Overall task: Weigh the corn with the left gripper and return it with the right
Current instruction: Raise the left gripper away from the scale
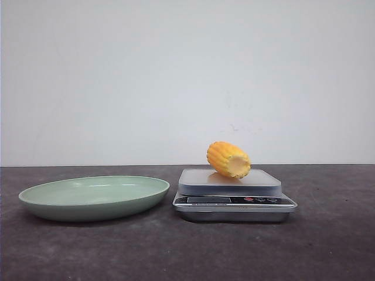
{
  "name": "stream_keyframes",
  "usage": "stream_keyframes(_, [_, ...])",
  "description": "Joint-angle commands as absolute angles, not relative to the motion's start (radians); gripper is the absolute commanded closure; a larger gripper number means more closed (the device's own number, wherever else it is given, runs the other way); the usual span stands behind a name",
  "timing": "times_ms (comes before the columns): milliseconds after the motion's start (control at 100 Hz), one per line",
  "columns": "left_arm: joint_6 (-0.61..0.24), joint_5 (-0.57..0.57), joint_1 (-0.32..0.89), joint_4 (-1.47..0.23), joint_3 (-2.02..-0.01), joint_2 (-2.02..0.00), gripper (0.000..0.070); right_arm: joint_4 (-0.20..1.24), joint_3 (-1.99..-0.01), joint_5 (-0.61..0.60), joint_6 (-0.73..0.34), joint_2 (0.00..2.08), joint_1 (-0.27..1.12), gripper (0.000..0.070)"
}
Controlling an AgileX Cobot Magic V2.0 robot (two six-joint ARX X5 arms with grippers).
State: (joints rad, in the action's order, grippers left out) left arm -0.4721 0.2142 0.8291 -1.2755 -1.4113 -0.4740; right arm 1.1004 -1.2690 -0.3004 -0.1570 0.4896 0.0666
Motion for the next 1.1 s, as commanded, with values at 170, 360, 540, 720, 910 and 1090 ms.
stream_keyframes(170, [-0.490, 0.217, 0.837, -1.274, -1.430, -0.430, 0.0691, 1.008, -1.281, -0.377, -0.123, 0.495, 0.070, 0.0000])
stream_keyframes(360, [-0.468, 0.217, 0.837, -1.283, -1.430, -0.432, 0.0691, 0.786, -1.281, -0.508, -0.177, 0.525, 0.070, 0.0000])
stream_keyframes(540, [-0.421, 0.238, 0.838, -1.285, -1.430, -0.432, 0.0691, 0.630, -1.281, -0.531, -0.239, 0.640, 0.070, 0.0091])
stream_keyframes(720, [-0.389, 0.244, 0.838, -1.285, -1.430, -0.432, 0.0691, 0.653, -1.281, -0.531, -0.259, 0.809, 0.080, 0.0091])
stream_keyframes(910, [-0.377, 0.244, 0.838, -1.286, -1.430, -0.432, 0.0691, 0.664, -1.281, -0.487, -0.264, 1.005, 0.181, 0.0091])
stream_keyframes(1090, [-0.377, 0.244, 0.838, -1.285, -1.430, -0.432, 0.0691, 0.633, -1.281, -0.292, -0.264, 1.182, 0.360, 0.0091])
